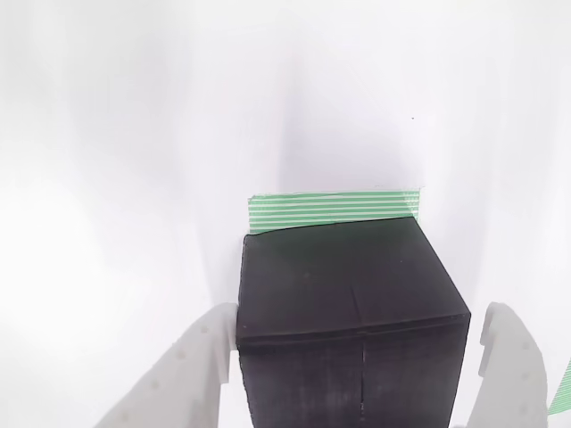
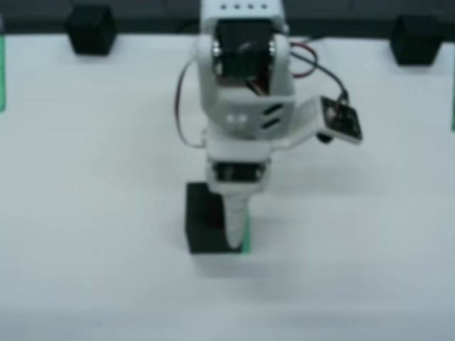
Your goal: Stack 3 Blocks on the chosen place.
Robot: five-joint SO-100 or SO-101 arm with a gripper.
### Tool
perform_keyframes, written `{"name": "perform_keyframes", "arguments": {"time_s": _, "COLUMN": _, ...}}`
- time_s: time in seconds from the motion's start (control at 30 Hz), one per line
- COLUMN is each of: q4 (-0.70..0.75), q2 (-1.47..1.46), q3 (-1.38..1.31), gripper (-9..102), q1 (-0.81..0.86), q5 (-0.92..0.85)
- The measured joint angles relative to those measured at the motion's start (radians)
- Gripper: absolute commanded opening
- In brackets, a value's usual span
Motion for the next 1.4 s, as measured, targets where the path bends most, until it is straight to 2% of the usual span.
{"name": "perform_keyframes", "arguments": {"time_s": 0.3, "q4": 0.003, "q2": 0.021, "q3": 0.000, "gripper": 34, "q1": -0.035, "q5": -0.029}}
{"name": "perform_keyframes", "arguments": {"time_s": 0.5, "q4": -0.002, "q2": 0.190, "q3": 0.083, "gripper": 34, "q1": -0.163, "q5": -0.130}}
{"name": "perform_keyframes", "arguments": {"time_s": 0.8, "q4": -0.094, "q2": 0.571, "q3": 0.483, "gripper": 34, "q1": -0.640, "q5": -0.531}}
{"name": "perform_keyframes", "arguments": {"time_s": 0.9, "q4": -0.101, "q2": 0.686, "q3": 0.588, "gripper": 34, "q1": -0.864, "q5": -0.571}}
{"name": "perform_keyframes", "arguments": {"time_s": 1.1, "q4": -0.031, "q2": 0.838, "q3": 0.607, "gripper": 33, "q1": -1.335, "q5": -0.561}}
{"name": "perform_keyframes", "arguments": {"time_s": 1.4, "q4": -0.080, "q2": 0.787, "q3": 0.535, "gripper": 34, "q1": -1.526, "q5": -0.535}}
